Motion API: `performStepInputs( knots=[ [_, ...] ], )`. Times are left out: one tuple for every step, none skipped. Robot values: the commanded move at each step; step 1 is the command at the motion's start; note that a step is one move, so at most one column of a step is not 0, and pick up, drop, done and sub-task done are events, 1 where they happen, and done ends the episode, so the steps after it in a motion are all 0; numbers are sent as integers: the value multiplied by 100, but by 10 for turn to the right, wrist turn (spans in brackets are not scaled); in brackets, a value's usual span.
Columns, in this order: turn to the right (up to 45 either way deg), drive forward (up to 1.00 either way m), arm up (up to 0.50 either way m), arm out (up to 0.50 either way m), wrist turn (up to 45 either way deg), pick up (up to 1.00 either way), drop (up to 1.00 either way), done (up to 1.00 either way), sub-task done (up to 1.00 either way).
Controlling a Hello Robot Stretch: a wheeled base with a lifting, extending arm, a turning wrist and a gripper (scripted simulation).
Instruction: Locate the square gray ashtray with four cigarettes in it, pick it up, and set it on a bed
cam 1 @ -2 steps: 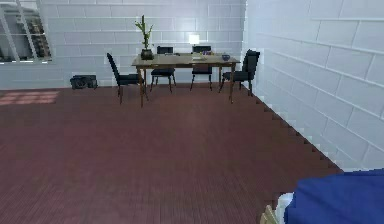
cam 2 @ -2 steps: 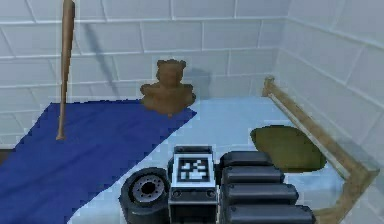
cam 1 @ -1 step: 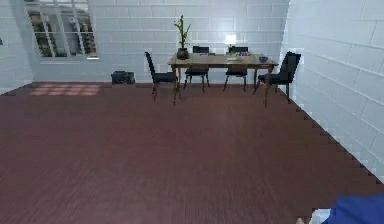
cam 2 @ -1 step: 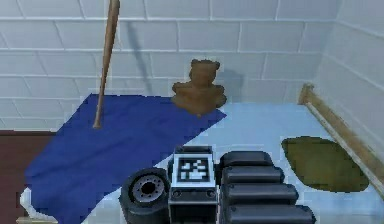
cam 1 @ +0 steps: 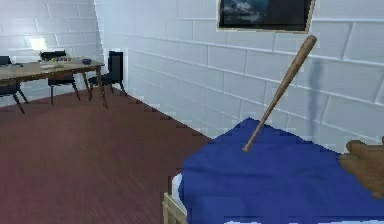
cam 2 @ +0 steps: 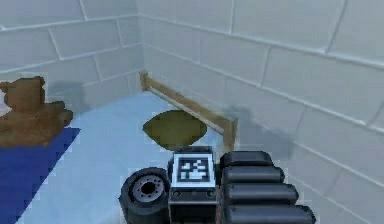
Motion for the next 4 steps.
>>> performStepInputs(
  knots=[
    [450,0,0,0,0,0,0,0,0],
    [30,0,0,0,0,0,0,0,0],
    [-450,0,0,0,0,0,0,0,0],
    [-390,0,0,0,0,0,0,0,0]
  ],
)
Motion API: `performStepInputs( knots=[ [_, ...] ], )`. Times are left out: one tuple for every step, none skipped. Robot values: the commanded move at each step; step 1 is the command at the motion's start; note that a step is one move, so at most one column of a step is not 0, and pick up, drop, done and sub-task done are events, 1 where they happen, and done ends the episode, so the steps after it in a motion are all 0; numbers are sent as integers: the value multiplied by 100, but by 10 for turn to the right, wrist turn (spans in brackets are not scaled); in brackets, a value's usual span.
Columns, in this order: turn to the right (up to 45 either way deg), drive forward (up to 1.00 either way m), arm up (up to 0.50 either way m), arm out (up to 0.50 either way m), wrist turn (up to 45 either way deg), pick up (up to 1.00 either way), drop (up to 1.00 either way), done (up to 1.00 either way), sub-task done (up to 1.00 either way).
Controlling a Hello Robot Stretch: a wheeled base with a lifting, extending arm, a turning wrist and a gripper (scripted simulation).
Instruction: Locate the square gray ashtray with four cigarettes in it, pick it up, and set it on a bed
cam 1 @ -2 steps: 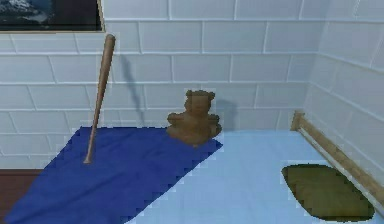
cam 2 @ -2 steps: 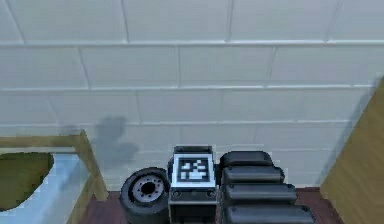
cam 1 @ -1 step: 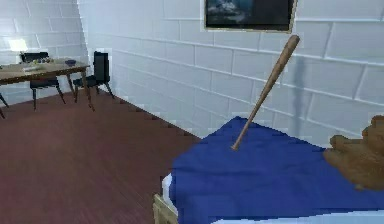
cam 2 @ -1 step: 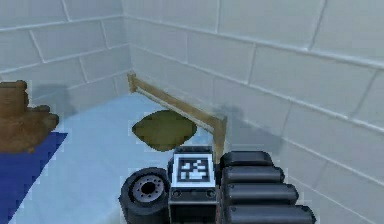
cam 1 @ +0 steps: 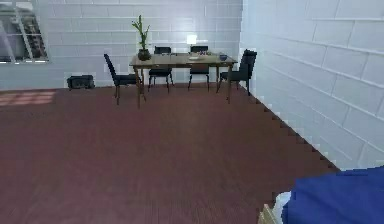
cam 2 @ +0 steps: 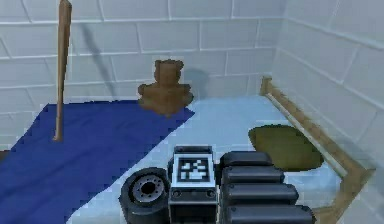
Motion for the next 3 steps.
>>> performStepInputs(
  knots=[
    [450,0,0,0,0,0,0,0,0],
    [330,0,0,0,0,0,0,0,0],
    [30,0,0,0,0,0,0,0,0]
  ],
)
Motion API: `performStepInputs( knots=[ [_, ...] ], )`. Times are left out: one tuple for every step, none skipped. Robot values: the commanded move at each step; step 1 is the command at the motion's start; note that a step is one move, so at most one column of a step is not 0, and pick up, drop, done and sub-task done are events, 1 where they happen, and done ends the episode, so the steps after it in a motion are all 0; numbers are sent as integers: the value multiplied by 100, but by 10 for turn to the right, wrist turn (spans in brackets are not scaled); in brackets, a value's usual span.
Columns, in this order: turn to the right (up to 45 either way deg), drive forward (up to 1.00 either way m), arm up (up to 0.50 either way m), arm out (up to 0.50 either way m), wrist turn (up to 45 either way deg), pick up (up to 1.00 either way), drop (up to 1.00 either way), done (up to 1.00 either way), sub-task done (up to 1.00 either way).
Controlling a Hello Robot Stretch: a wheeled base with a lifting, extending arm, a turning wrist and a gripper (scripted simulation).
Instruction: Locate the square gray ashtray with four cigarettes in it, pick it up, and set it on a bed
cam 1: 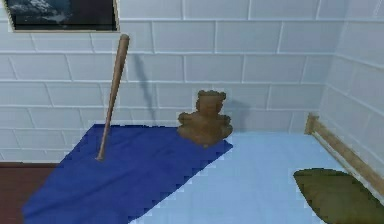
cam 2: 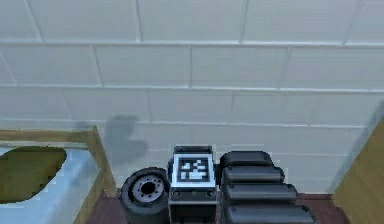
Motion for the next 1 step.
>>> performStepInputs(
  knots=[
    [-450,0,0,0,0,0,0,0,0]
  ],
)
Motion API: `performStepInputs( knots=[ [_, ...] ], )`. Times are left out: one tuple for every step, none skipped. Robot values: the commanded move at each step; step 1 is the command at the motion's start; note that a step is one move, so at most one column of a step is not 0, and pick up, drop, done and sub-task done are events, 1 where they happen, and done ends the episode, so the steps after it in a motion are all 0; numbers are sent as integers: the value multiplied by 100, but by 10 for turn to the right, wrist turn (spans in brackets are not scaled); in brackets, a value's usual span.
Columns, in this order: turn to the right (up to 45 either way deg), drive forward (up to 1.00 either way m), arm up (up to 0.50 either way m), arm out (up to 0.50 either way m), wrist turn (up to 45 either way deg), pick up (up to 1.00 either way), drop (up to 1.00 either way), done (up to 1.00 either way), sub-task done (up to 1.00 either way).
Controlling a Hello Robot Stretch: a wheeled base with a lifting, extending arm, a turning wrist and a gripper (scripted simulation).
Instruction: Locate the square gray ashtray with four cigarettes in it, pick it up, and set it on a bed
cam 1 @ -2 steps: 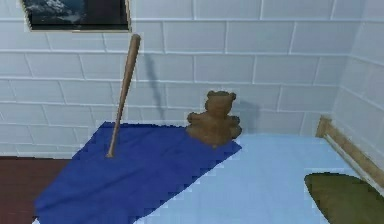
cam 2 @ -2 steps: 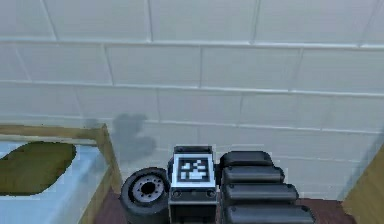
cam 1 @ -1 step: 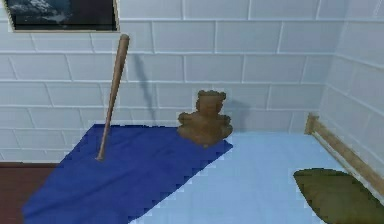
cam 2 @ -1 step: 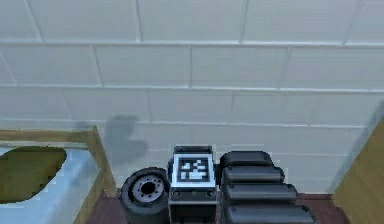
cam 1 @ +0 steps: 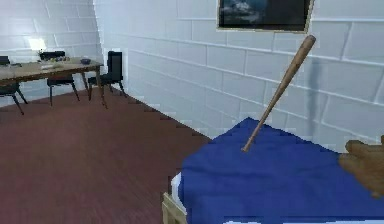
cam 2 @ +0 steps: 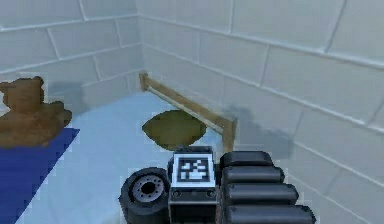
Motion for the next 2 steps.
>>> performStepInputs(
  knots=[
    [-360,0,0,0,0,0,0,0,0],
    [450,0,0,0,0,0,0,0,0]
  ],
)
